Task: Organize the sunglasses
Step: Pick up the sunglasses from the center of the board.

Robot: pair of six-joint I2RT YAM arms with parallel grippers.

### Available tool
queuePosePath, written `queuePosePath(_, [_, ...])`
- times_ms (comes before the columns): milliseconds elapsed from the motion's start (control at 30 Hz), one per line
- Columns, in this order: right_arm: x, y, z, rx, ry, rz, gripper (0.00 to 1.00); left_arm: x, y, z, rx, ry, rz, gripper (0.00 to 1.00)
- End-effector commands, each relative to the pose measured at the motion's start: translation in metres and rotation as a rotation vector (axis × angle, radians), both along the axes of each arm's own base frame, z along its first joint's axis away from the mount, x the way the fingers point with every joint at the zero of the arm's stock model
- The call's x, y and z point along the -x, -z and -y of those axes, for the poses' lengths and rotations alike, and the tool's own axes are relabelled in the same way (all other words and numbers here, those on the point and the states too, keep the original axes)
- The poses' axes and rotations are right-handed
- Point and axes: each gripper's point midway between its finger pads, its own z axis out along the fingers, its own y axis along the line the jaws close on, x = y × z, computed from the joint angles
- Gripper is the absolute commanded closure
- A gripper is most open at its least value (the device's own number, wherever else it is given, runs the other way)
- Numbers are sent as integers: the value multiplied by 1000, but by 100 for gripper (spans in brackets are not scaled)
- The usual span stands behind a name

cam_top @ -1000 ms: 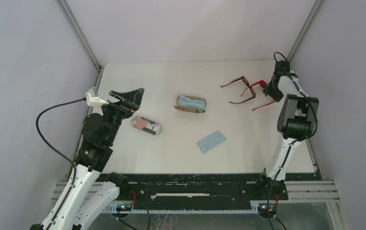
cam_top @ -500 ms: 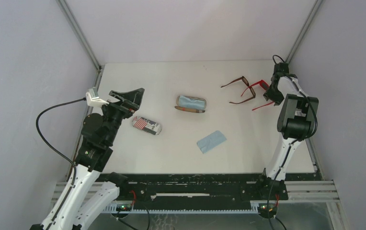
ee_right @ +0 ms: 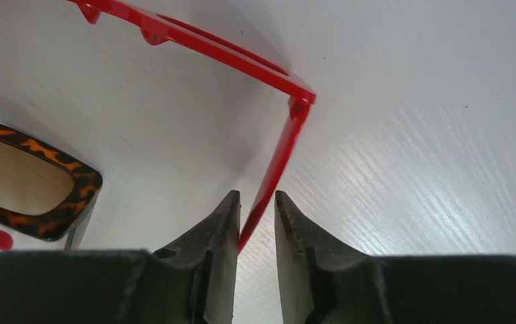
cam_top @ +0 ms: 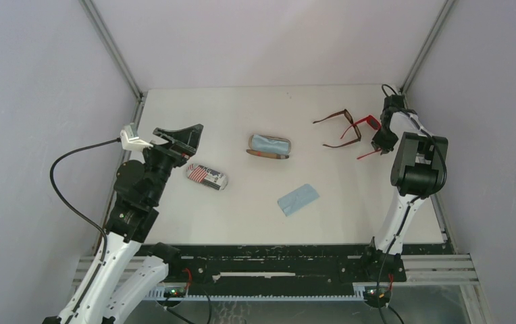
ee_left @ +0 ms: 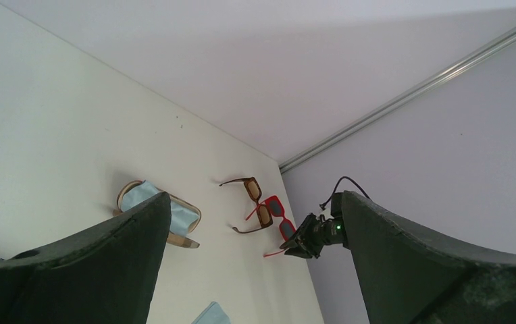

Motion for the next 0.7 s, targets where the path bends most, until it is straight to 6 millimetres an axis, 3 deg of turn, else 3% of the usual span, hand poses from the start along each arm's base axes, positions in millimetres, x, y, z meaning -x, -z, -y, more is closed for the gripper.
queuePosePath(0, [0,-15,-1,5,-15,49,79,1,-11,-3,-12,-9,52,0])
queuePosePath(100, [4,-23,-2,10,-16,69,87,1,-12,-3,-11,-7,54,0])
queuePosePath(400, [17,-44,1,28,13,145,97,1,-11,-2,-26,-3,53,0])
queuePosePath(667, [11,-89,10,36,43,306,100,0,5,-7,-113,-22,1,1])
